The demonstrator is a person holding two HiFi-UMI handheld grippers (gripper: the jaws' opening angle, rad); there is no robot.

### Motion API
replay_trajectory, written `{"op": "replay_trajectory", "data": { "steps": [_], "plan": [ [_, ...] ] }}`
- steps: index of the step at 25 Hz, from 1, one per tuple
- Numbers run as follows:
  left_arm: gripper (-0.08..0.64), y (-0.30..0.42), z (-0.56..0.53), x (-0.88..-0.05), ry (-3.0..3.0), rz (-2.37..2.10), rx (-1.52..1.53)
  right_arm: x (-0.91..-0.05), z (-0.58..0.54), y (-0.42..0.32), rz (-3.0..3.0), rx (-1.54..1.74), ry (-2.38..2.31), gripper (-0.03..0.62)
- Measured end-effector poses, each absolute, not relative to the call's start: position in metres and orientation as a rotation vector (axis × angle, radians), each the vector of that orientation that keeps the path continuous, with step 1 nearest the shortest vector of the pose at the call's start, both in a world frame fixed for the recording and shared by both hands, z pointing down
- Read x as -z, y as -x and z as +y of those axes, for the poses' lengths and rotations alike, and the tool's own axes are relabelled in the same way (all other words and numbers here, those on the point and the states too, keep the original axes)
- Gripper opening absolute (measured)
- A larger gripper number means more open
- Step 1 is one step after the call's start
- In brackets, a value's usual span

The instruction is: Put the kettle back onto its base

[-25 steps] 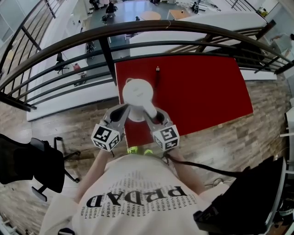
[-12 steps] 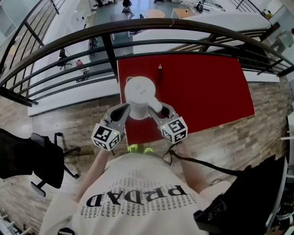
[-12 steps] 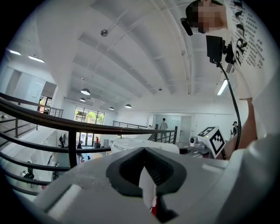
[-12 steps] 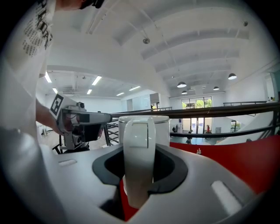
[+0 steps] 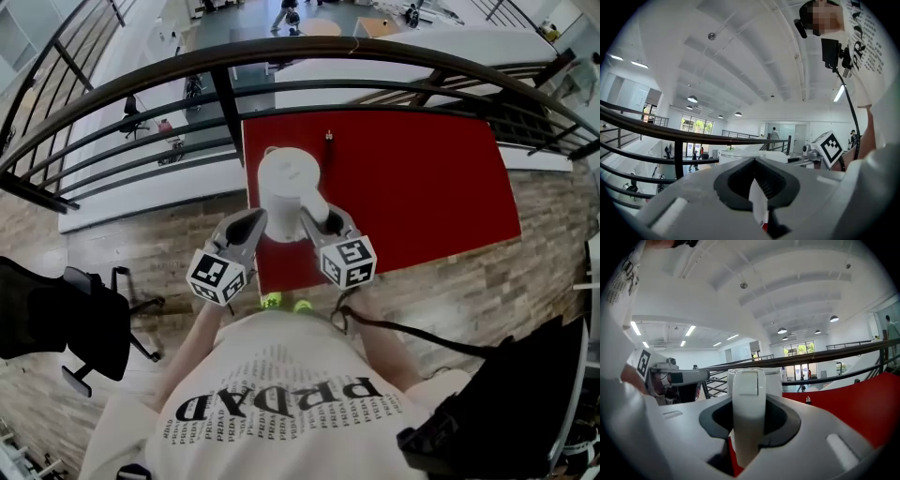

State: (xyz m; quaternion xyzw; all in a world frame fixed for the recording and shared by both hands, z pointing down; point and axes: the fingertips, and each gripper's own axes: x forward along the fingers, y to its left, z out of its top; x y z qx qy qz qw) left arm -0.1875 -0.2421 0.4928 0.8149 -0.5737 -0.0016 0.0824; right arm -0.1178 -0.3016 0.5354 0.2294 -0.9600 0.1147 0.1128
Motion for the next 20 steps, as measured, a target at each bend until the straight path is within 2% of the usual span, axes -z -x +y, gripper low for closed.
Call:
{"op": "replay_trajectory", "data": {
  "steps": [14,20],
  "plan": [
    [0.006,0.211,-0.230,-0.489,-2.391,-1.777,0.008,-0.525,-0.315,0.135,-2.825,-0.344,-0.789,0.121],
    [0.006,0.213,-0.228,-0.487,-2.385,-1.784,0.014,-0.529,-0.297,0.147,-2.841,-0.224,-0.754,0.123]
  ]
}}
